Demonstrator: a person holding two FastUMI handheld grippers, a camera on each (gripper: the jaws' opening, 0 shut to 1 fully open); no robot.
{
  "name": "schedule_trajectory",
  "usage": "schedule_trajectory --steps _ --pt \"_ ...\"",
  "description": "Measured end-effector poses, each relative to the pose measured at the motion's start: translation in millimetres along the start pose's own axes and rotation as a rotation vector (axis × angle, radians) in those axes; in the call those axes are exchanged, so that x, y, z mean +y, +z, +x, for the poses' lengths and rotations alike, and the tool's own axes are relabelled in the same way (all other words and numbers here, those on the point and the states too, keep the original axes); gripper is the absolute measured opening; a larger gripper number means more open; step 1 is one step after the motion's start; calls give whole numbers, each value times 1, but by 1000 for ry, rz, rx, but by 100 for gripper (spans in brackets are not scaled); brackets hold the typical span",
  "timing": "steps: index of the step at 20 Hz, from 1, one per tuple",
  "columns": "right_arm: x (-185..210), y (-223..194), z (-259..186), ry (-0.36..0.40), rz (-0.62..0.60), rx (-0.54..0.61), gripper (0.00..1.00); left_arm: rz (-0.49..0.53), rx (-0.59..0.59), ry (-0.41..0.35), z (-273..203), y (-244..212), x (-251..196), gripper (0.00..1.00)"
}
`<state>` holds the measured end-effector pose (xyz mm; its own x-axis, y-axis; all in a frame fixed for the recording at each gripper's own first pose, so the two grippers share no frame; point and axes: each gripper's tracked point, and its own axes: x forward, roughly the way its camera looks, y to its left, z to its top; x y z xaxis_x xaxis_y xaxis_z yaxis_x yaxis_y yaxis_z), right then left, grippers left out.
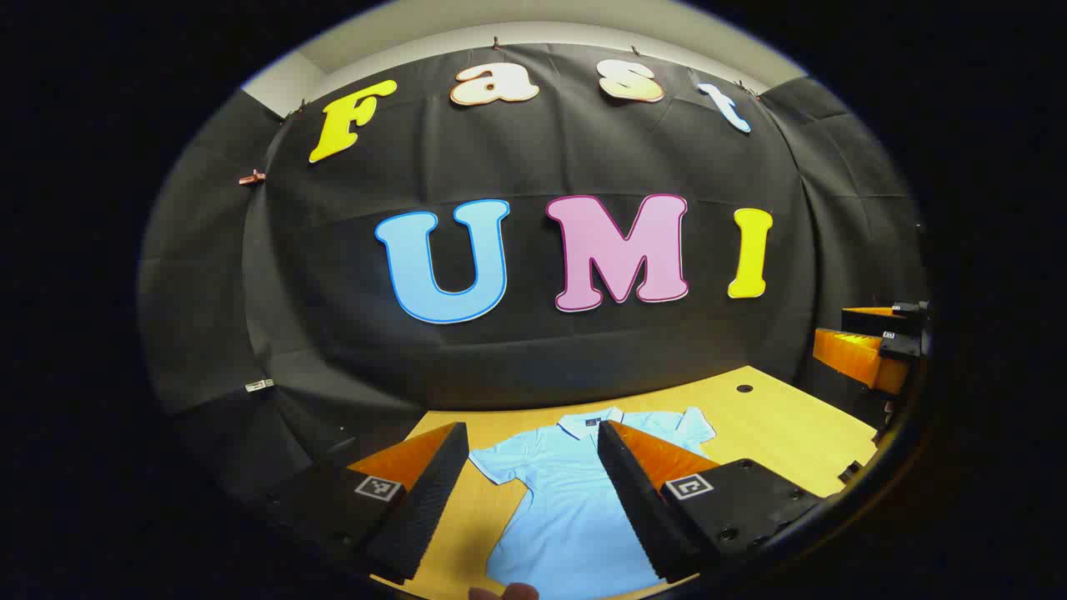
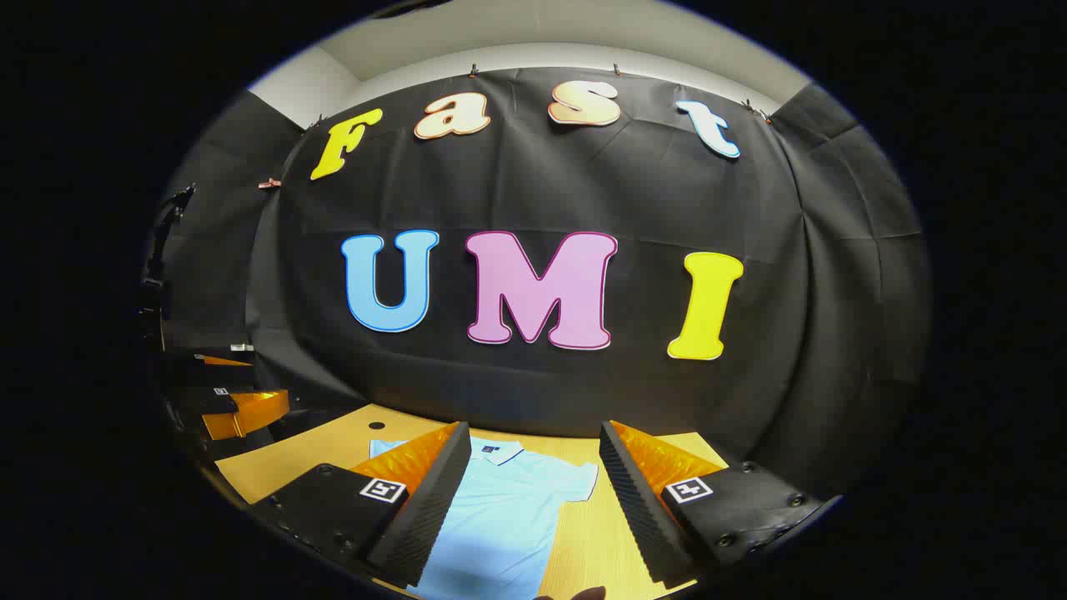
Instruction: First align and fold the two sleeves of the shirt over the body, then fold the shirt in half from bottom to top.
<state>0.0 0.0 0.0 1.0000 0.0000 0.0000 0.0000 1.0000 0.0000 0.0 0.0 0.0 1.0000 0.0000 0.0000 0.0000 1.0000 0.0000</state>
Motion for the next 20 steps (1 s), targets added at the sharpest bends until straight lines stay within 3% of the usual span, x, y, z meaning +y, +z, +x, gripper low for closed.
schedule_trajectory --steps 12,20 --pt "4 -12 16 -16 -2 30 96 6 17 -19 18 -11 -1 99" --pt "-4 -34 61 -42 13 99 97 5 43 -2 19 -21 8 99"
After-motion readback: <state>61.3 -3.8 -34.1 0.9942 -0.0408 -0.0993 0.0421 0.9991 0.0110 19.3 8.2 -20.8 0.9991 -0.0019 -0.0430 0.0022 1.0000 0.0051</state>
